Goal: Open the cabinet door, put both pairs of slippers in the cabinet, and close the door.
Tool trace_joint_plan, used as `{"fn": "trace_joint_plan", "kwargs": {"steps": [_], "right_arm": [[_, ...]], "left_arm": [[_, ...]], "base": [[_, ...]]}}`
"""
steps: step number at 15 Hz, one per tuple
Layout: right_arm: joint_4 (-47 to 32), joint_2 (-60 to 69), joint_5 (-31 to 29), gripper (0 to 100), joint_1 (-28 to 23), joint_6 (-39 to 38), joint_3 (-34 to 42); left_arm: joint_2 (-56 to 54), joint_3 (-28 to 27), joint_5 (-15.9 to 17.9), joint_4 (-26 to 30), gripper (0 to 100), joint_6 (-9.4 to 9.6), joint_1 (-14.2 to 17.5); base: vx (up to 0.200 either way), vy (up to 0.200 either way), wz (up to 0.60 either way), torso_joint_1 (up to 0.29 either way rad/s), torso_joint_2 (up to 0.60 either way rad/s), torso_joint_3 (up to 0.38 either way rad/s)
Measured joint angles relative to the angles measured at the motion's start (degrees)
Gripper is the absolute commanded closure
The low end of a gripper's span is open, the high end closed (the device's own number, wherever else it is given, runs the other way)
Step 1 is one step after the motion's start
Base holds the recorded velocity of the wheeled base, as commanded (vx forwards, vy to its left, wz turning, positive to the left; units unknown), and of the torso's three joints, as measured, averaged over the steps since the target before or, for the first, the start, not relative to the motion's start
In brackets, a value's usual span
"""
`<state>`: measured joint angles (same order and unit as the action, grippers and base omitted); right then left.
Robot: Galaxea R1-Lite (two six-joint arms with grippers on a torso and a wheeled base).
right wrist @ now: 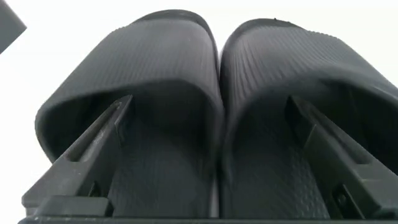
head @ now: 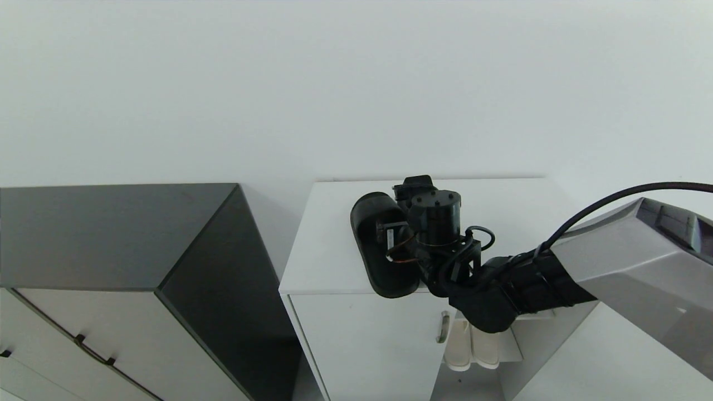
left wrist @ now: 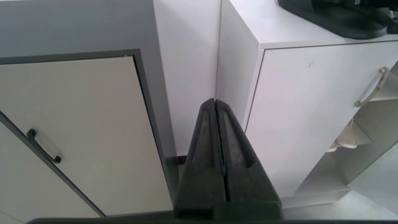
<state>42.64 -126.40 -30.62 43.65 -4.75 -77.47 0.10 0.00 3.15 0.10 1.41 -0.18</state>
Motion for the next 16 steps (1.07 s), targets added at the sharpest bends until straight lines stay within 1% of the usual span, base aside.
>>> {"fn": "trace_joint_plan", "kwargs": {"steps": [4,11,13,16], "right_arm": [[0.0,-1.2,-0.2,100,-0.2,0.0,-1.3],[0.1,-0.8,0.2,100,-0.1,0.2,-1.0],[0.4,1.9,2.4,100,0.0,0.3,2.3],[1.1,9.5,4.6,100,1.5,0.4,12.9]], "left_arm": [[0.0,0.0,0.0,0.0,100,0.00,0.0],[0.0,0.0,0.0,0.0,100,0.00,0.0],[0.0,0.0,0.0,0.0,100,0.00,0.0],[0.0,0.0,0.0,0.0,100,0.00,0.0]], "base": [[0.000,0.000,0.00,0.000,0.00,0.000],[0.000,0.000,0.00,0.000,0.00,0.000],[0.000,0.000,0.00,0.000,0.00,0.000],[0.000,0.000,0.00,0.000,0.00,0.000]]}}
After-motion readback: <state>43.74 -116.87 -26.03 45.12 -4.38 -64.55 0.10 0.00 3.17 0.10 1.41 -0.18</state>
